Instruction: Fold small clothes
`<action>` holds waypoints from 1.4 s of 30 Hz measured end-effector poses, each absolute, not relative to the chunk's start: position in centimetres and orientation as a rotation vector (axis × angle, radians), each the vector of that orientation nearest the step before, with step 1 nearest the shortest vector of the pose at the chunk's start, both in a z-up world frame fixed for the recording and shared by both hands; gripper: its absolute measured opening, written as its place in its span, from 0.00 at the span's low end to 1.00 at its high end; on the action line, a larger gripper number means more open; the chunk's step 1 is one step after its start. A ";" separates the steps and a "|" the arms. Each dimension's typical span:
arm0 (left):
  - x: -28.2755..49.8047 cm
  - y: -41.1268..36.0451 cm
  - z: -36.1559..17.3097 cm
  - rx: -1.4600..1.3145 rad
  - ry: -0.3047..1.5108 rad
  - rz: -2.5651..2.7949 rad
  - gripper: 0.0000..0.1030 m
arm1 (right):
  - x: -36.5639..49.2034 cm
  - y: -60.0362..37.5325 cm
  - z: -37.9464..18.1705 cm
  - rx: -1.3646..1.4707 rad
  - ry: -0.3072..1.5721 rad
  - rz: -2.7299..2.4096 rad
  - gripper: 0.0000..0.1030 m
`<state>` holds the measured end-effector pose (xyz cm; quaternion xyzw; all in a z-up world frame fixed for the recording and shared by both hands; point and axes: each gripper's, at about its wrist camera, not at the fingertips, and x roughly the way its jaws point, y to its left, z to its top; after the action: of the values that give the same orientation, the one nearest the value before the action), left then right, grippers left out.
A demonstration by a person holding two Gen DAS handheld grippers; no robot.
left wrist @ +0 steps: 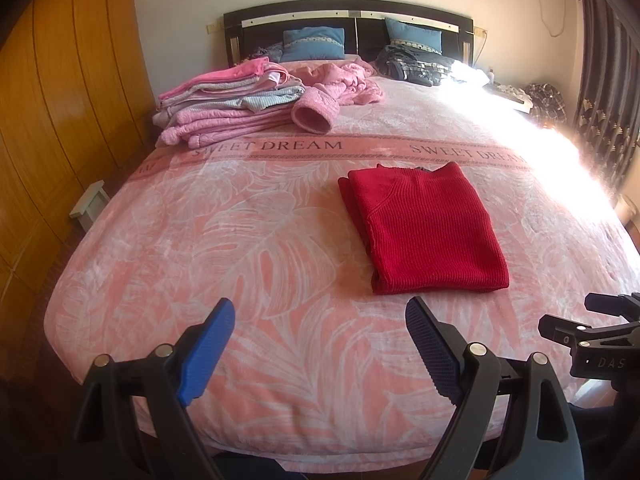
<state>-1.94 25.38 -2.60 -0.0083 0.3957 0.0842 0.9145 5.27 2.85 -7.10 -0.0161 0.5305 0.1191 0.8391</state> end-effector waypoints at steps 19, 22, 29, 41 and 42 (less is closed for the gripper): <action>-2.2 25.2 -2.2 -0.015 0.799 0.171 0.86 | 5.2 3.0 -7.3 -0.031 1.127 0.256 0.94; -2.2 25.3 -2.2 -0.017 0.798 0.171 0.86 | 5.1 3.1 -7.3 -0.028 1.122 0.259 0.94; -2.2 25.2 -2.1 -0.016 0.796 0.170 0.86 | 5.0 3.2 -7.3 -0.031 1.121 0.259 0.94; -2.3 24.8 -2.0 -0.004 0.793 0.163 0.86 | 5.3 2.9 -5.0 -0.022 1.055 0.272 0.94; -2.2 24.8 -2.0 -0.004 0.793 0.164 0.86 | 5.3 3.0 -4.9 -0.035 1.049 0.267 0.94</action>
<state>-2.23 24.79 -1.98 -0.0018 0.3858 0.0798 0.9191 5.31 3.01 -4.90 -0.0167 0.4993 0.1273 0.8568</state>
